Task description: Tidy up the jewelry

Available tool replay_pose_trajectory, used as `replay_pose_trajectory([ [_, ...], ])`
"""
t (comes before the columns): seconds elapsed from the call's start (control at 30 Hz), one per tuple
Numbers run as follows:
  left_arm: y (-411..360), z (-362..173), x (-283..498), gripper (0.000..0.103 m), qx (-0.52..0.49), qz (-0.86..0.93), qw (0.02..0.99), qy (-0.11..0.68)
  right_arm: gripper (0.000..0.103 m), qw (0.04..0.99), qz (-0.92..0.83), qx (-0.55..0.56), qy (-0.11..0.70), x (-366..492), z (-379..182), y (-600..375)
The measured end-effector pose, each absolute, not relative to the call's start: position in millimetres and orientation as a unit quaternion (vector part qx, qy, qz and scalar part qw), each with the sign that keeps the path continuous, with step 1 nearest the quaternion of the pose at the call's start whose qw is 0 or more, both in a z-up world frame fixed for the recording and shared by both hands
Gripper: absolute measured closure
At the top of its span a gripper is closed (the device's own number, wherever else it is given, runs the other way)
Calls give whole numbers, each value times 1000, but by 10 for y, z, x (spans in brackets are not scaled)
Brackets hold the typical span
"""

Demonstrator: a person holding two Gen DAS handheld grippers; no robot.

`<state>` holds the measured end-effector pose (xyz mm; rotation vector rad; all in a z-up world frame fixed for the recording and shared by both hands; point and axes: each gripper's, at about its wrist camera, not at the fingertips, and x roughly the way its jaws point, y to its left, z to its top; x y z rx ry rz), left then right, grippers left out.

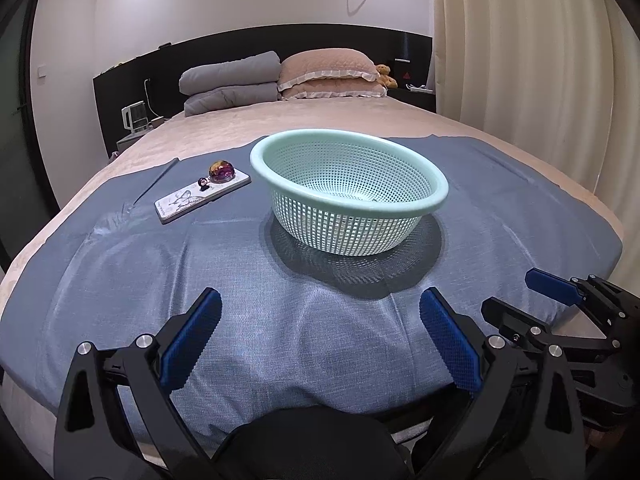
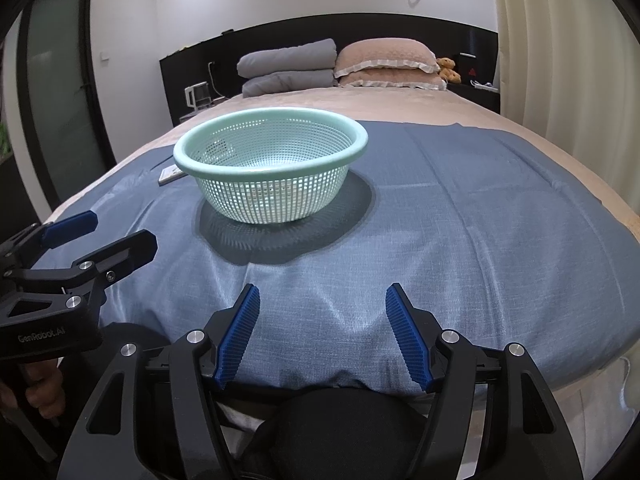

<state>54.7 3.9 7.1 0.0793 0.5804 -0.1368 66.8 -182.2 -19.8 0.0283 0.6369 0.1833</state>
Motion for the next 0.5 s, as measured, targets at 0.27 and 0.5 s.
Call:
replay_pose_trajectory([
  [0.27, 82, 44, 589, 6, 29, -61, 952, 300, 40, 946, 89, 12, 312, 666, -192, -1812],
  [0.5, 66, 45, 580, 6, 35, -67, 952, 295, 39, 946, 89, 10, 310, 656, -186, -1810],
])
